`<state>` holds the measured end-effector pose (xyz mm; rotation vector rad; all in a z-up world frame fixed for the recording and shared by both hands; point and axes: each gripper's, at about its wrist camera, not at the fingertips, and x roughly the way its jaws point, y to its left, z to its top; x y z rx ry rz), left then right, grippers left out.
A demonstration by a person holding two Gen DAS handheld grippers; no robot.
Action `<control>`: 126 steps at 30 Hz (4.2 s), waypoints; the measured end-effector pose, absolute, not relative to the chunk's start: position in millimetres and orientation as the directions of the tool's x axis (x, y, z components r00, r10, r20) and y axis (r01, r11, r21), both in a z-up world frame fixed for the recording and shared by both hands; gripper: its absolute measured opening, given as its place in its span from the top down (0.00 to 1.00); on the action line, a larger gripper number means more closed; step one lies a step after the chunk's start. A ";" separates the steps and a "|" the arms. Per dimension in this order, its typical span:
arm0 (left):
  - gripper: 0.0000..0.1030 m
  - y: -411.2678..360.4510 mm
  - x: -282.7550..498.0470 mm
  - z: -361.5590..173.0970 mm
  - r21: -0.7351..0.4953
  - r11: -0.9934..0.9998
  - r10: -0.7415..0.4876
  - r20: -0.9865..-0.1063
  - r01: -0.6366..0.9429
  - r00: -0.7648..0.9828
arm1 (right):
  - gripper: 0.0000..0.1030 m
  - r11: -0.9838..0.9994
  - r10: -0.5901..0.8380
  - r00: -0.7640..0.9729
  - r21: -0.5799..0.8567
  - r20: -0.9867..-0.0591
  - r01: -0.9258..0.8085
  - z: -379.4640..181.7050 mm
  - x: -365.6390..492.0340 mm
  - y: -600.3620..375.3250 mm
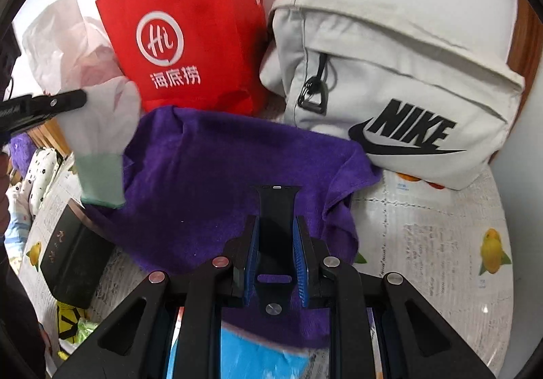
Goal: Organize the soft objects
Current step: 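Lower the glove onto the purple towel with the left tool while the right tool lowers the strap onto it, then open both tools to release glove and strap, then pull back, then grasp the yellow pouch with the left tool while the right tool grasps the clear mesh bag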
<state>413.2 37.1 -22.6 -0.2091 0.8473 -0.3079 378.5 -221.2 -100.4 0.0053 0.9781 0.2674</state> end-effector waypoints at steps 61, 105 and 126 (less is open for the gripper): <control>0.36 51.7 217.1 -42.4 -0.134 0.986 -0.166 -0.810 0.098 0.563 | 0.41 0.951 0.281 0.568 0.143 -0.774 -0.275 -55.9 182.8 -189.3; 0.22 53.1 142.5 -139.4 -0.162 0.986 -0.159 -0.896 0.029 0.415 | 0.81 0.941 0.261 0.487 0.106 -0.833 -0.322 -148.2 83.3 -184.1; 0.11 57.3 177.7 -160.9 -0.003 0.997 0.028 -0.915 -0.076 0.403 | 0.83 0.948 0.260 0.452 0.135 -0.853 -0.290 -148.3 88.2 -192.1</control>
